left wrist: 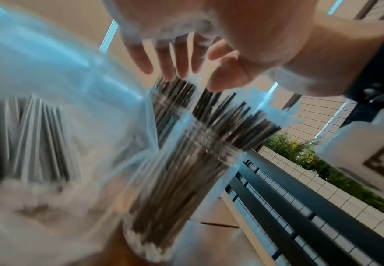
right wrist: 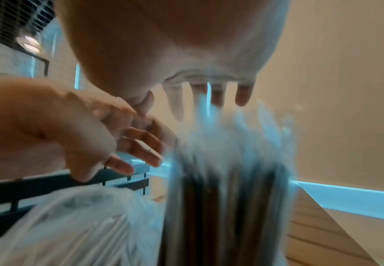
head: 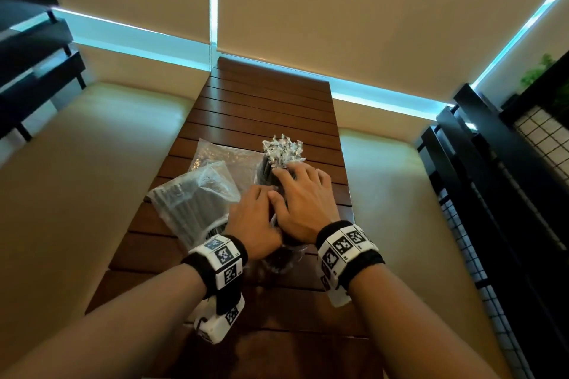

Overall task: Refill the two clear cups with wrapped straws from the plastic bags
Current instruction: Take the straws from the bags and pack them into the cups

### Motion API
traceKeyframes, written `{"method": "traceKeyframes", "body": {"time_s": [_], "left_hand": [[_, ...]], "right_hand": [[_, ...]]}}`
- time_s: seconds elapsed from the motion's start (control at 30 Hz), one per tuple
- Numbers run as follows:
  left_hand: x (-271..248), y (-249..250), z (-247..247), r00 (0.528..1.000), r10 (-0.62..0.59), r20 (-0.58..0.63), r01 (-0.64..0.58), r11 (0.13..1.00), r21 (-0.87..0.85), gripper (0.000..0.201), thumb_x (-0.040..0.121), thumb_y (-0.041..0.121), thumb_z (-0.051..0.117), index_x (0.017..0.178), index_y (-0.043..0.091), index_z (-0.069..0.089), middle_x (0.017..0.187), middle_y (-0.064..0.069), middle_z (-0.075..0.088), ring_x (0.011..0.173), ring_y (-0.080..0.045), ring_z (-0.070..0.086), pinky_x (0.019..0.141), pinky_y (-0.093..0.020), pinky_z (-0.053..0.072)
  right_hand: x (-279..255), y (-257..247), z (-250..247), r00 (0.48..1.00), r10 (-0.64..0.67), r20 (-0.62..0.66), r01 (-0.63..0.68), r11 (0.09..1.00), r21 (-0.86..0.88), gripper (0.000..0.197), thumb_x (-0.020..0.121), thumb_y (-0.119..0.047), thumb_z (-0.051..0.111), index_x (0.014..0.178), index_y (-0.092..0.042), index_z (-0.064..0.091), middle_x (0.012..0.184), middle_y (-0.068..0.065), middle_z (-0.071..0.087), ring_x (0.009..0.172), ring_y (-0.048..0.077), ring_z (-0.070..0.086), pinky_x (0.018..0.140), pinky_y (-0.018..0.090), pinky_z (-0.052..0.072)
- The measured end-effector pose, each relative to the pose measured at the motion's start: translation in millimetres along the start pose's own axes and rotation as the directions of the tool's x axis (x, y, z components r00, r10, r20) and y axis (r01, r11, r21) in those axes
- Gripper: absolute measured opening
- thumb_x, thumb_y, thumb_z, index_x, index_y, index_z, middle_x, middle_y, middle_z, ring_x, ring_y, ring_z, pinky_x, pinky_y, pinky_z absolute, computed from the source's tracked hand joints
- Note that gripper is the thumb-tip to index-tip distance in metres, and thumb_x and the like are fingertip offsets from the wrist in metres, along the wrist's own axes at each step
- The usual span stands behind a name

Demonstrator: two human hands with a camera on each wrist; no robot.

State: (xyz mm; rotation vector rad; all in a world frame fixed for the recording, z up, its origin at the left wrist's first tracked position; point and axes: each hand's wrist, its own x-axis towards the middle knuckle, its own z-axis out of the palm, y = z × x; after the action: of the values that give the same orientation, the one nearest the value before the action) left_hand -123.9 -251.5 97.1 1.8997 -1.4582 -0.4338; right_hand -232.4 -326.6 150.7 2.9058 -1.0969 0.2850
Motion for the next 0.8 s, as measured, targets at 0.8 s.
{"method": "traceKeyframes", "body": {"time_s": [0.8], "left_hand": [[-20.3,-42.1,-110.5,0.975,-0.072,0.21,-0.049,0.854,0.518,0.015,0.092,0.01,0.048,0.102,0.01,0.06,0.098,-0.01,0.053,0.09,-0.033,0.06,0.068,-0.036,0.045]], "right_hand": [[57.7,-113.6,116.0,0.816,0.075,0.573,-0.096,0.995,0.006,0.029,0.098,-0.02,0.046,0.122,-0.015,0.06,0.13,0.011,0.059,0.121,0.025,0.054,0.095,0.033,0.043]]}}
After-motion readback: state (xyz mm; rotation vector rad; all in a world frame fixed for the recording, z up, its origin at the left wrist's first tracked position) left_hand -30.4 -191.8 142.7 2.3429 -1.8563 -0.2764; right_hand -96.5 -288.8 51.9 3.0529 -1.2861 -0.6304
